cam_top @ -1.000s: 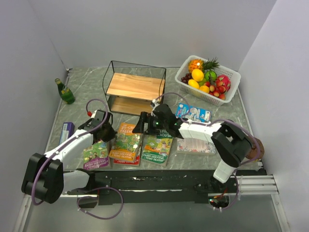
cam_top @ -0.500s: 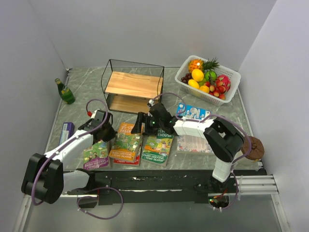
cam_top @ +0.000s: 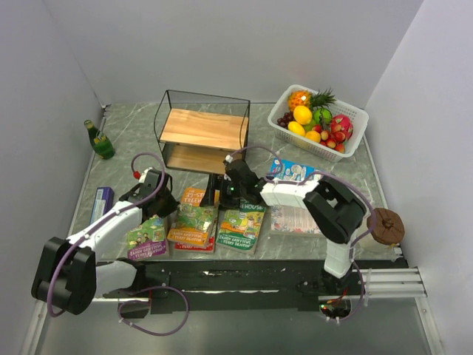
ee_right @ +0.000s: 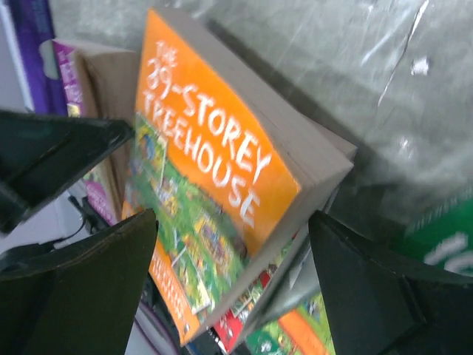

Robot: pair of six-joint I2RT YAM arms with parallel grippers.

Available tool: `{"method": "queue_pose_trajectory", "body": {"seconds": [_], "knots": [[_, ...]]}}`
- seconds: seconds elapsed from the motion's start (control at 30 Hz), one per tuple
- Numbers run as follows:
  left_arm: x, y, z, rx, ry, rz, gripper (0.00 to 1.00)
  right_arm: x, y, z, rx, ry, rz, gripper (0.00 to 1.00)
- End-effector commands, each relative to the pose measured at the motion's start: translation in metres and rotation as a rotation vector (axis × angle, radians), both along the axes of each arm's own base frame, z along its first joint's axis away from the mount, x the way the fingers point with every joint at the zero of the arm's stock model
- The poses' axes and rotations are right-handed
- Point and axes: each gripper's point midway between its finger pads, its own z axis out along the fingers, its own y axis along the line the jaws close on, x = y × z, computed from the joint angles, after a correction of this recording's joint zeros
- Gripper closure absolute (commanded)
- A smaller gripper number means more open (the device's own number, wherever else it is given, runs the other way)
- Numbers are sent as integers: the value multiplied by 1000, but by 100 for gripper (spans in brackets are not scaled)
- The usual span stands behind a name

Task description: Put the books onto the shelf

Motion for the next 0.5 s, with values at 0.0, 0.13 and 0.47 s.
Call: {"method": "queue_pose_trajectory", "body": {"seconds": [0.0,0.13,0.47], "knots": [[-23,-7,-18,-16,82,-40,99,9,29,14,97,-20,42,15],[-25,-15,-15,-36,67,-73,99,0,28,20,166,-30,38,32],[-26,-14,-1,-24,18,-59,99,-22,22,39,191,-58,54,100]]}}
